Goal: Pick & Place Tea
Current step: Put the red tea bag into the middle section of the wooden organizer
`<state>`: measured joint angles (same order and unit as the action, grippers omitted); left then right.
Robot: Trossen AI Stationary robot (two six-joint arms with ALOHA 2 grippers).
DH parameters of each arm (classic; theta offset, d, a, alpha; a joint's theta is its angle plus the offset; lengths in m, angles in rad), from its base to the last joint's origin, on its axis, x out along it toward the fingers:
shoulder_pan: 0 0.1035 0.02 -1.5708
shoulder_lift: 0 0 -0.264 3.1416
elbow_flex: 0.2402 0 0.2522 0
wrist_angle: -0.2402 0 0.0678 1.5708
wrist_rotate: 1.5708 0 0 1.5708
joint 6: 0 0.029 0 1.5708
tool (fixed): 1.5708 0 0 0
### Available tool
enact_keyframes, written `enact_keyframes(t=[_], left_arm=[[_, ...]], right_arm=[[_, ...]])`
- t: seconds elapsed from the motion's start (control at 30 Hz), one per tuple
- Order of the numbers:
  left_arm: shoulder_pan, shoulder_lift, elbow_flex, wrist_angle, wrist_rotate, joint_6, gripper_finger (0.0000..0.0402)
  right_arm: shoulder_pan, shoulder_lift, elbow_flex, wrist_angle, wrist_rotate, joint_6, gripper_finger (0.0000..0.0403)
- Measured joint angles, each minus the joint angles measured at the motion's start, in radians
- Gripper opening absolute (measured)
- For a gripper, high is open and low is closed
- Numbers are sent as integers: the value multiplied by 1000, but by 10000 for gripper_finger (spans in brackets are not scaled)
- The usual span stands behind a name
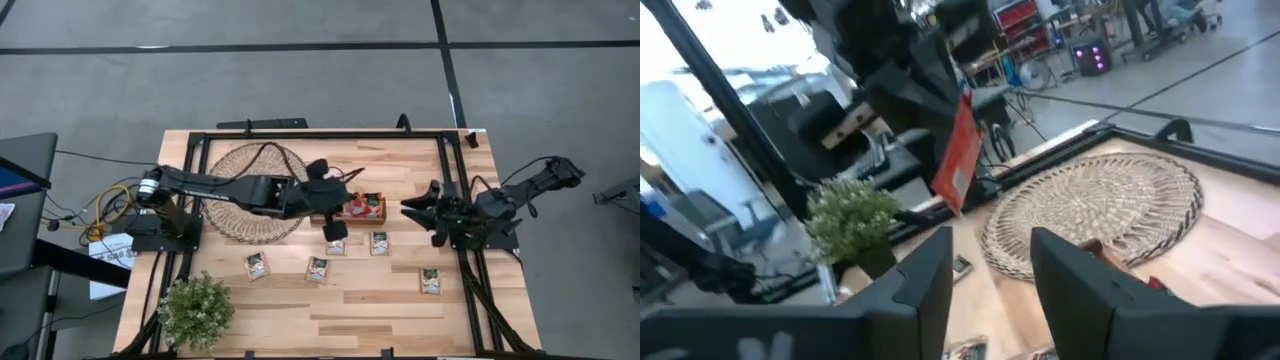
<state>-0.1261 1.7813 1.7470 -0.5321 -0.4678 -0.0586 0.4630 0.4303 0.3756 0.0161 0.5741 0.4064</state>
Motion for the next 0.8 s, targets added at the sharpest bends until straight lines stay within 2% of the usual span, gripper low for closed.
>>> enact_keyframes(t=[0.23, 0.37, 0.8], left_arm=[[2, 80, -1, 82, -54, 146, 0], [-3, 98, -1, 112, -87, 189, 0], [-3, 102, -1, 121, -117, 258, 0]], right_arm=[[-89, 164, 124, -17, -51, -86, 182], [-152, 242, 204, -126, -52, -94, 200], [-313, 473, 393, -227, -237, -162, 206]])
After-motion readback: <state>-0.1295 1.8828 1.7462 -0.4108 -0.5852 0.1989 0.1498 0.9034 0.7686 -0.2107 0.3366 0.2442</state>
